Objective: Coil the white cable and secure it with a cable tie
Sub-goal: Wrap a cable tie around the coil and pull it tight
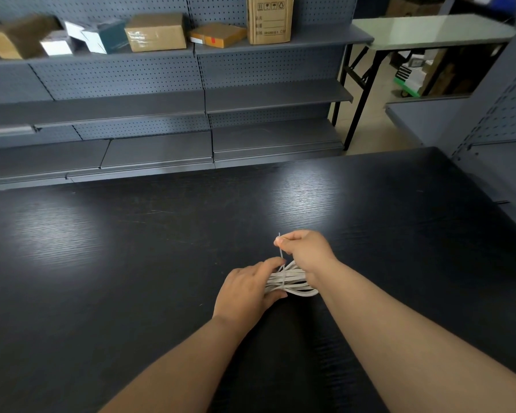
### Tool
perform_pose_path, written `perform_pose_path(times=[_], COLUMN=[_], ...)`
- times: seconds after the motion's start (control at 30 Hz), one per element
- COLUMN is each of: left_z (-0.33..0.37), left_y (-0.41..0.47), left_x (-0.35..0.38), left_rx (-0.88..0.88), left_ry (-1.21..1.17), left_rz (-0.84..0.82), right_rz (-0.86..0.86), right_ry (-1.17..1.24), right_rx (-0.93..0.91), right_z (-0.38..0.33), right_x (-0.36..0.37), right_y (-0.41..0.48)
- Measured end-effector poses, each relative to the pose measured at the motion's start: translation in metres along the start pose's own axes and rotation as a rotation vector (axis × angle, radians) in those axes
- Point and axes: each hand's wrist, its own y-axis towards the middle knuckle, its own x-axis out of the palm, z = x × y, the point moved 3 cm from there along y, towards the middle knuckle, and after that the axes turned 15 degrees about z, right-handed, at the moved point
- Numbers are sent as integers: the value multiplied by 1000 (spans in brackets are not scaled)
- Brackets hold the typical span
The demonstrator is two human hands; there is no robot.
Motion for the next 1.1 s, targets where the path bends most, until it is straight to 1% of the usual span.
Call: perform_pose_path(times=[0.07,0.13,0.2,0.27,0.33,0.4,0.7,0.87,1.0,1.1], left_z=[-1,-1,-1,-2,-2,-3,-3,-6,-6,-5], left_y=[0,0,0,0,0,1,0,0,0,-1], left_x=[1,2,2,2,2,2,1,2,1,-4], left_rx=[2,4,15,34,42,36,57,98,128,128], left_ry=[-5,-4,-4,-6,-4,-8,-13,-28,-43,-62], left_rz=[2,-1,1,10,12,14,11,8,-6,-9], right_rz=[1,4,-9,-33,-52,-48,71,146,121,71], right_ry=[-23,-79,-208,-398,-532,-579,-412,-382,-397,-367], right_rx=[-29,-105,-249,-402,-477,-500,-509,-620,-749,-720], right_z=[0,-1,-6,-14,-19,-21,-23,-23,-17,-14], right_x=[0,0,-2,-3,-1,1,1,3,7,6], right_y=[1,3,4,3,2,1,2,0,-8,-12])
